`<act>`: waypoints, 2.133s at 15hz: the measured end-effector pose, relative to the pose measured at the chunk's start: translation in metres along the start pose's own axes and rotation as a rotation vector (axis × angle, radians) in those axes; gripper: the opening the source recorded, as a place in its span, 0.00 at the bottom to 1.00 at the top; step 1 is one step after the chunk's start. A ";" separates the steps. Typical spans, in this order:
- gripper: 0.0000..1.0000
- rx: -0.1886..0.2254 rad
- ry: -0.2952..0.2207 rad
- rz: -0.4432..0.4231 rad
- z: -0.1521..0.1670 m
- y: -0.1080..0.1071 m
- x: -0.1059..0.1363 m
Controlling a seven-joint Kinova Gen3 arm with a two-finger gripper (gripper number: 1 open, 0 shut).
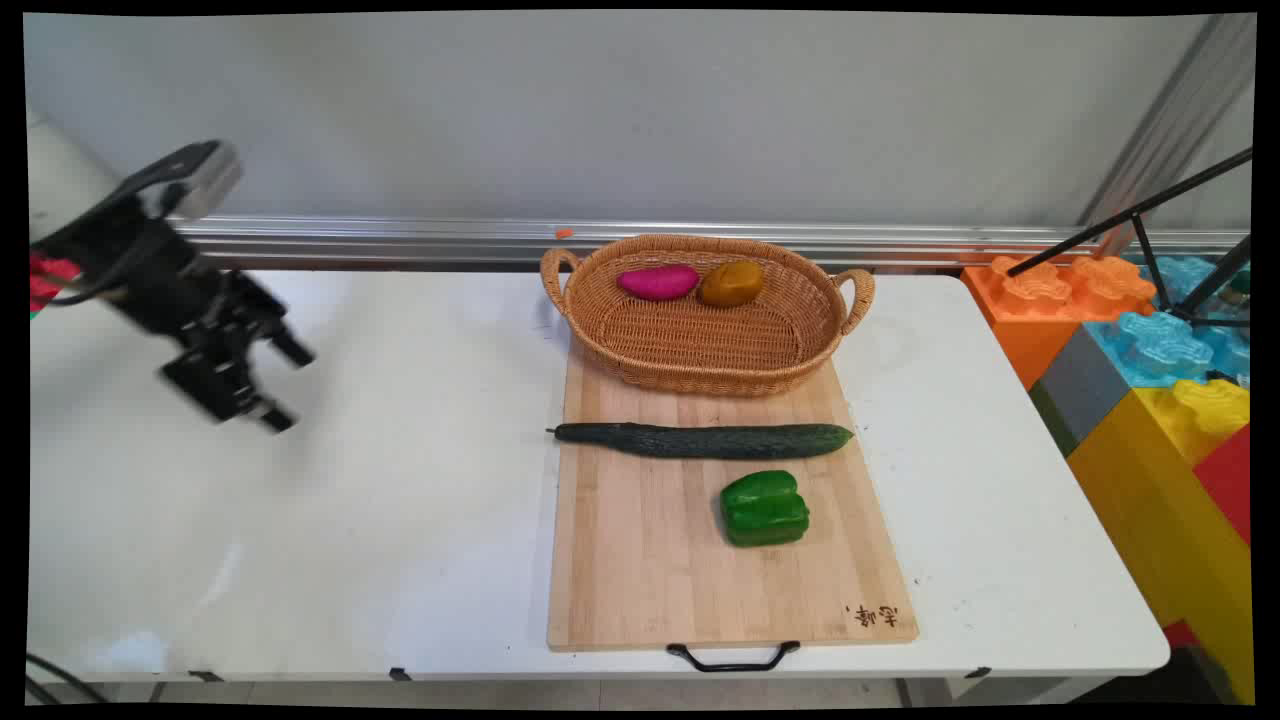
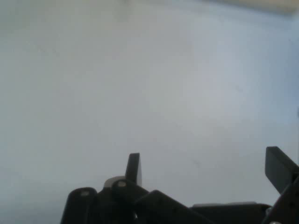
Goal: Pick up the potato from the vegetable basket
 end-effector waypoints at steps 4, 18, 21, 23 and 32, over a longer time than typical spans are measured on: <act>1.00 0.075 0.048 0.002 0.012 -0.015 0.038; 1.00 0.370 0.204 0.237 0.117 -0.065 0.274; 1.00 0.408 0.211 0.233 0.150 -0.081 0.303; 1.00 0.422 0.218 0.214 0.172 -0.091 0.316; 1.00 0.420 0.221 0.154 0.253 -0.126 0.338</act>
